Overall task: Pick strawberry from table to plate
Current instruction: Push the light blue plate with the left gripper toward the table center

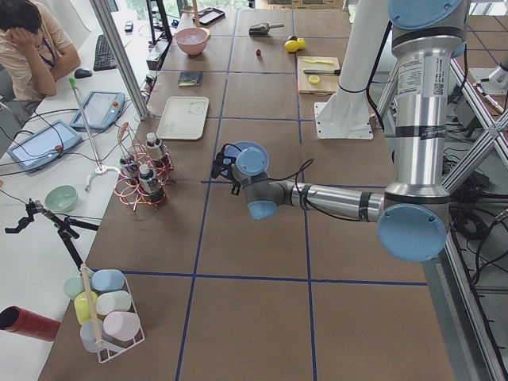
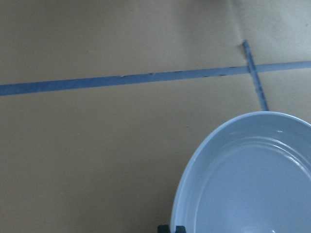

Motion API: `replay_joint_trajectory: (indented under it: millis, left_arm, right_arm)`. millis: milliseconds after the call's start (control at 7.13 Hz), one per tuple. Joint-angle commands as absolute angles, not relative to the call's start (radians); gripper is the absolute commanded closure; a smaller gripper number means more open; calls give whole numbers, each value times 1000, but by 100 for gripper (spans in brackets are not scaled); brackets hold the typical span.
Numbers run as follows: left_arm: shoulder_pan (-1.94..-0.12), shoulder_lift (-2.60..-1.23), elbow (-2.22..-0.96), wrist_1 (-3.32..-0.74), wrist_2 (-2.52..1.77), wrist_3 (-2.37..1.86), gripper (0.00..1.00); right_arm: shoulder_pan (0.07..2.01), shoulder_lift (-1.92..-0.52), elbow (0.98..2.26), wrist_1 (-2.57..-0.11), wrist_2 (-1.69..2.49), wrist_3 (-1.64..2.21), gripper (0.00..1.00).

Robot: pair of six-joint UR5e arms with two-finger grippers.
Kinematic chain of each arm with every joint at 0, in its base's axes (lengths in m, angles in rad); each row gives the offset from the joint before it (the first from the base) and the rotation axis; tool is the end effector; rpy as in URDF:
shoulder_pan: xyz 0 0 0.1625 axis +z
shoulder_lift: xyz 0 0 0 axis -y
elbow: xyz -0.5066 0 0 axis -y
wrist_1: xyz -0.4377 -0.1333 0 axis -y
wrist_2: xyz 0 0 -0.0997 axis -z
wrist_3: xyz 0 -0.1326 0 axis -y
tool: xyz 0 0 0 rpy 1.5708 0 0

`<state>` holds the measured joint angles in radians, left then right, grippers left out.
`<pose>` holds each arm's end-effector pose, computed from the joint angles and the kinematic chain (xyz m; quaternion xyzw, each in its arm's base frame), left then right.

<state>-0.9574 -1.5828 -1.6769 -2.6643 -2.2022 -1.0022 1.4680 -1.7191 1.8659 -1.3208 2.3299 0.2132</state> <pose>0.2866 -0.5027 0.5618 0.1896 0.5676 0.0225 0.8009 -0.0082 -0.4890 0.6497 0.1236 -0.3875 -0.0227 0.9133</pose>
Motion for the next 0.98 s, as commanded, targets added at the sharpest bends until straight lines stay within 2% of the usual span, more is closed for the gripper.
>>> replay_joint_trajectory:
  millis: [0, 280, 421, 841]
  left_arm:
    - [-811, -1793, -1700, -2489, -2027, -1076, 100]
    - [-644, -1995, -1657, -2320, -1874, -1144, 100]
    - [-580, -2076, -1576, -2312, -1803, -1175, 100]
    - [-502, -2100, -1523, -2313, -1752, -1173, 100]
  right_arm:
    - [1468, -1720, 1867, -1321, 2330, 213, 0]
    - [1468, -1724, 1865, -1321, 2330, 213, 0]
    - [1468, -1723, 1864, -1321, 2330, 213, 0]
    - [1468, -1727, 1864, -1321, 2330, 213, 0]
